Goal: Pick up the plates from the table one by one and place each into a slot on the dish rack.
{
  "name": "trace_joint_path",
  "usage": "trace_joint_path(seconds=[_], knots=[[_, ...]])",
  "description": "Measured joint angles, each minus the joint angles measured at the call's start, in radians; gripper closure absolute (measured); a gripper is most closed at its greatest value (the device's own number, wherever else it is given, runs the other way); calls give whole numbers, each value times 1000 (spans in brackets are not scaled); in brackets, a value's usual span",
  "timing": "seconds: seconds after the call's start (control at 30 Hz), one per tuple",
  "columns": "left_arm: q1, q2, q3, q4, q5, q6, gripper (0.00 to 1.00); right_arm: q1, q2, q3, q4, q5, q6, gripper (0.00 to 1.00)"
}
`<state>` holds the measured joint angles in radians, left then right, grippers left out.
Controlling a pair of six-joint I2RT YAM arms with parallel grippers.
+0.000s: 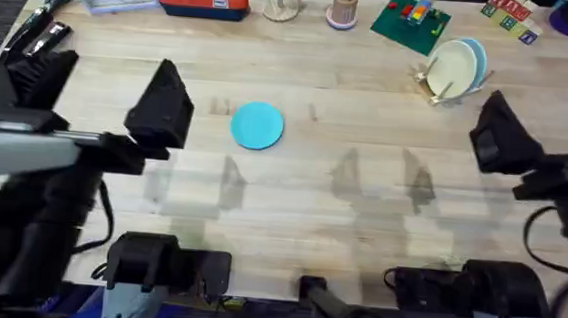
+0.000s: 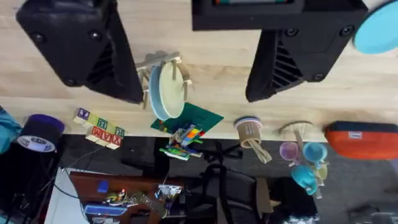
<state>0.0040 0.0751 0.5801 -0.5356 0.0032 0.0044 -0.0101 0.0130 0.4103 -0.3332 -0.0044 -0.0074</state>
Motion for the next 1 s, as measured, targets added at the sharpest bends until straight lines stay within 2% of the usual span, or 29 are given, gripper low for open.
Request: trace_joint_path(seconds=[0.17, 0.33, 0.67, 0.7, 1.0], knots=[[0, 121, 116, -30, 0, 0, 7, 0, 72, 118, -89, 0, 0, 9], [0, 280, 252, -94, 0, 0, 7, 0, 198, 241, -155, -1, 0, 9], [0, 637, 612, -394, 3, 3, 7, -2, 537, 519, -275, -11, 0, 9], [0, 768, 754, -512, 4, 3, 7, -2, 678, 637, -353, -18, 0, 9], [0, 995, 970, -708, 4, 3, 7, -2, 915, 860, -550, -19, 0, 9]])
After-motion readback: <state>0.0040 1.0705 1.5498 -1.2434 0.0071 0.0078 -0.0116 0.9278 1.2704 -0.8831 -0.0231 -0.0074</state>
